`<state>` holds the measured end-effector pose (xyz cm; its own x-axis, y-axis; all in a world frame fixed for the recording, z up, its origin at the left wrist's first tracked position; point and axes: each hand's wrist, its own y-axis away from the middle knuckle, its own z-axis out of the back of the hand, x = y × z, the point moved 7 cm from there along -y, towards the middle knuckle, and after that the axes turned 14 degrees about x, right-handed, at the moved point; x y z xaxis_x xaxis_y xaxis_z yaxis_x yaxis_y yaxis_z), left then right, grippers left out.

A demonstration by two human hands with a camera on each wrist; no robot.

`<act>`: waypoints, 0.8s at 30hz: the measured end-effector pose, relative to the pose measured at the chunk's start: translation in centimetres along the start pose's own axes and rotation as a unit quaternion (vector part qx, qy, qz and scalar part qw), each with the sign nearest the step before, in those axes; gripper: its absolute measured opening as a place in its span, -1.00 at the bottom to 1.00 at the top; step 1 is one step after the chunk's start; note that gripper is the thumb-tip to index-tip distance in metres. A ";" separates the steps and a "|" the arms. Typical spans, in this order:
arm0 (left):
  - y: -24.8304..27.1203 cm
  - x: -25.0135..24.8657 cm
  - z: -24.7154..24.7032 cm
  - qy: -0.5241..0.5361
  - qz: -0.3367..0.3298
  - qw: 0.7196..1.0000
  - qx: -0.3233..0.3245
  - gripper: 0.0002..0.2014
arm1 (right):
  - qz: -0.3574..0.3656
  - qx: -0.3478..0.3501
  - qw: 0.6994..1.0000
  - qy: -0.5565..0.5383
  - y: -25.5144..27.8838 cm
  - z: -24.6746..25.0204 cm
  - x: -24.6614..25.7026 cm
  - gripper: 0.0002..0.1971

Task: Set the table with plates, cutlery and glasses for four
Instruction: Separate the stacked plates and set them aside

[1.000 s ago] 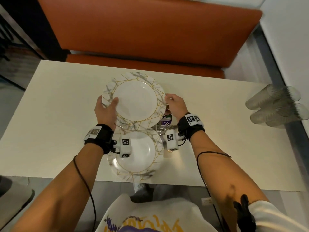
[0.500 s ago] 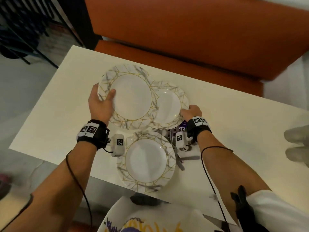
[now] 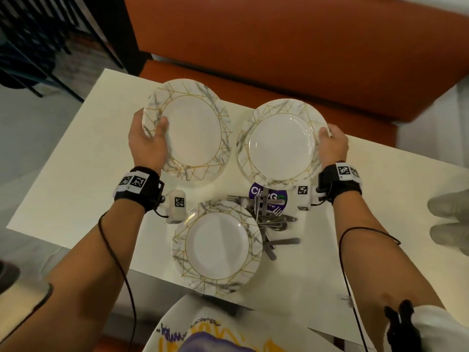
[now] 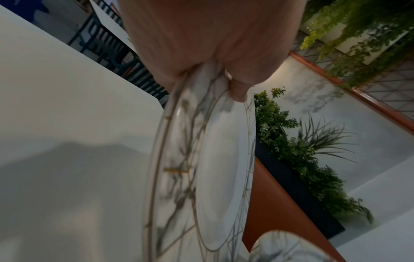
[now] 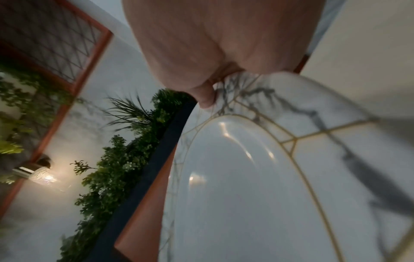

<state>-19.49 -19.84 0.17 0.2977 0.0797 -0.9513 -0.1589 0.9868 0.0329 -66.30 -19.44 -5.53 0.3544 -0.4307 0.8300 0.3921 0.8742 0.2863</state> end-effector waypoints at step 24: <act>6.0 5.9 -5.4 0.283 0.287 0.910 0.095 -0.23 | 0.015 0.151 0.988 0.010 8.8 -12.4 3.0 -0.57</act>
<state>-23.71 -14.23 -6.92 -0.3235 0.5580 -0.7642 0.0469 0.8161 0.5760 -51.29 -15.80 -6.47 0.3793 -0.4060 0.8315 0.1108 0.9121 0.3947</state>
